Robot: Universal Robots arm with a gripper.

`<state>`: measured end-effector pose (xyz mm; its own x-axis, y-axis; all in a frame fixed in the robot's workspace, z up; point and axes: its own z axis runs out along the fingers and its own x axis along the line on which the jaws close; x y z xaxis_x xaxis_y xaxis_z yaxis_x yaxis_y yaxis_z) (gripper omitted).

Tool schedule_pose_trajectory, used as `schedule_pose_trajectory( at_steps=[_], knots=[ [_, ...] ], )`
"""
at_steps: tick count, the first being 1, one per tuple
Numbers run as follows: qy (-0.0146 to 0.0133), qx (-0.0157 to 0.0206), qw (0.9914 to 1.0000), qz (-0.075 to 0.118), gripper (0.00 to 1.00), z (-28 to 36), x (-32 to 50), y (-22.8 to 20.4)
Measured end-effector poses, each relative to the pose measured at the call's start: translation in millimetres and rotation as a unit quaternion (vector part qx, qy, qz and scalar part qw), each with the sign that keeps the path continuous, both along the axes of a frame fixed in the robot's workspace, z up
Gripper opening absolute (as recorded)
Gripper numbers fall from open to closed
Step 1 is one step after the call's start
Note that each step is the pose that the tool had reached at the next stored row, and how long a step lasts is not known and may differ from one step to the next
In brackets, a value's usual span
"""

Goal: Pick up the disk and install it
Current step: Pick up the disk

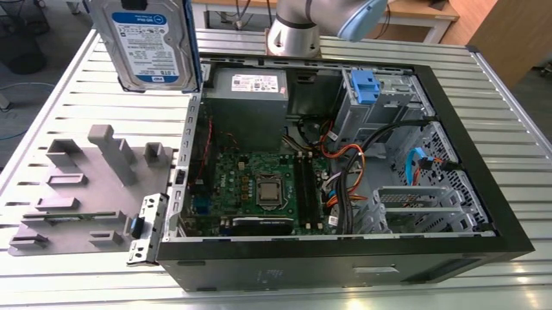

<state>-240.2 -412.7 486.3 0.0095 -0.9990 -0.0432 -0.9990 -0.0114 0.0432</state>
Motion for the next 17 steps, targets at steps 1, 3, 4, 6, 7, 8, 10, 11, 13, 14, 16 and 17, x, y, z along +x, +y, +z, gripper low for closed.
schedule_pose_trajectory(
  at_steps=[1, 3, 4, 6, 7, 8, 10, 11, 13, 14, 16, 17],
  knots=[
    [0.0000, 0.0000, 1.00000, 0.000, 0.35, -0.1, 1.8, 0.0],
    [0.0000, 0.0000, 1.00000, 0.000, 0.35, -0.3, 5.3, 0.0],
    [0.0000, 0.0000, 1.00000, 0.000, 0.35, -0.3, 7.1, 0.0],
    [0.0000, 0.0000, 1.00000, -0.001, 0.35, -0.5, 10.9, 0.0],
    [0.0000, 0.0000, 1.00000, -0.001, 0.35, -0.6, 13.1, 0.0],
    [0.0000, 0.0000, 1.00000, -0.001, 0.35, -0.7, 15.5, 0.0],
    [0.0000, 0.0000, 1.00000, -0.001, 0.35, -0.9, 20.1, 0.0],
    [0.0000, 0.0000, 1.00000, -0.001, 0.35, -1.0, 22.5, 0.0],
    [0.0000, 0.0000, 1.00000, -0.002, 0.35, -1.2, 27.2, 0.0],
    [0.0000, 0.0000, 1.00000, -0.002, 0.35, -1.4, 29.5, 0.0],
    [0.0000, 0.0000, 1.00000, -0.002, 0.35, -1.6, 34.7, 0.0],
    [0.0000, 0.0000, 1.00000, -0.002, 0.35, -1.7, 37.2, 0.0]
  ],
)
